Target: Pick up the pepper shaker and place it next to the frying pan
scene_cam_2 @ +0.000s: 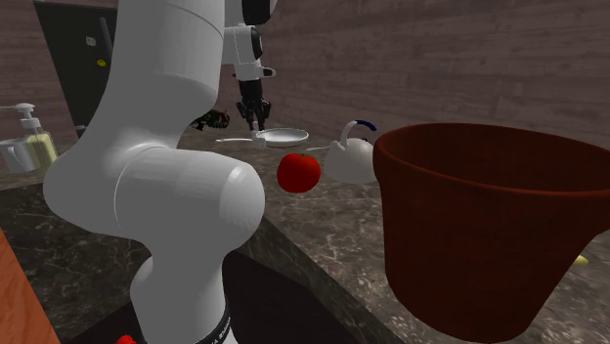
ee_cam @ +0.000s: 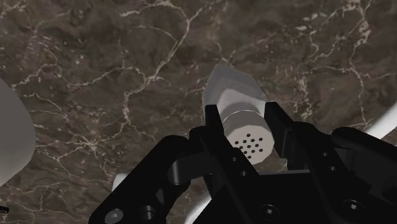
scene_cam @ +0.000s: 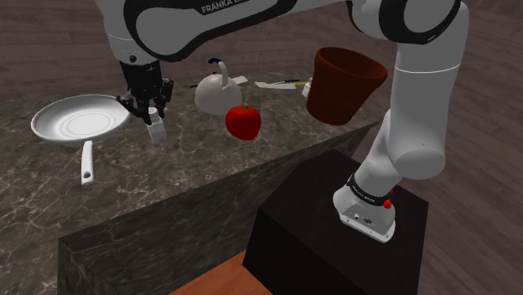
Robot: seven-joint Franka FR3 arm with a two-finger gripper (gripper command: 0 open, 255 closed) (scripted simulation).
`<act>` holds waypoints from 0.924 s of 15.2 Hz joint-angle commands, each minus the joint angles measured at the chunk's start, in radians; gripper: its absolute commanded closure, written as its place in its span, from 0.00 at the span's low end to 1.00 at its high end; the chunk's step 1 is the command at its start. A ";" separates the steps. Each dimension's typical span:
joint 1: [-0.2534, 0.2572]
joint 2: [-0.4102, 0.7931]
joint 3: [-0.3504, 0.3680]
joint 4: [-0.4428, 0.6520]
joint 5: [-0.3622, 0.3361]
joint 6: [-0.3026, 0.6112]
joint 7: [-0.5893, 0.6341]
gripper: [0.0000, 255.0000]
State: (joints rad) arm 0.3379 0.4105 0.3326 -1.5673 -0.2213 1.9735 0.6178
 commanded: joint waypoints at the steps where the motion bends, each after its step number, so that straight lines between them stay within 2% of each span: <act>1: 0.001 0.010 -0.002 -0.015 -0.005 0.025 0.005 1.00; 7: 0.002 0.038 -0.009 -0.061 -0.019 0.096 0.018 1.00; 14: 0.002 0.038 -0.009 -0.061 -0.019 0.096 0.018 1.00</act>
State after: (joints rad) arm 0.3401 0.4481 0.3240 -1.6282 -0.2408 2.0698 0.6357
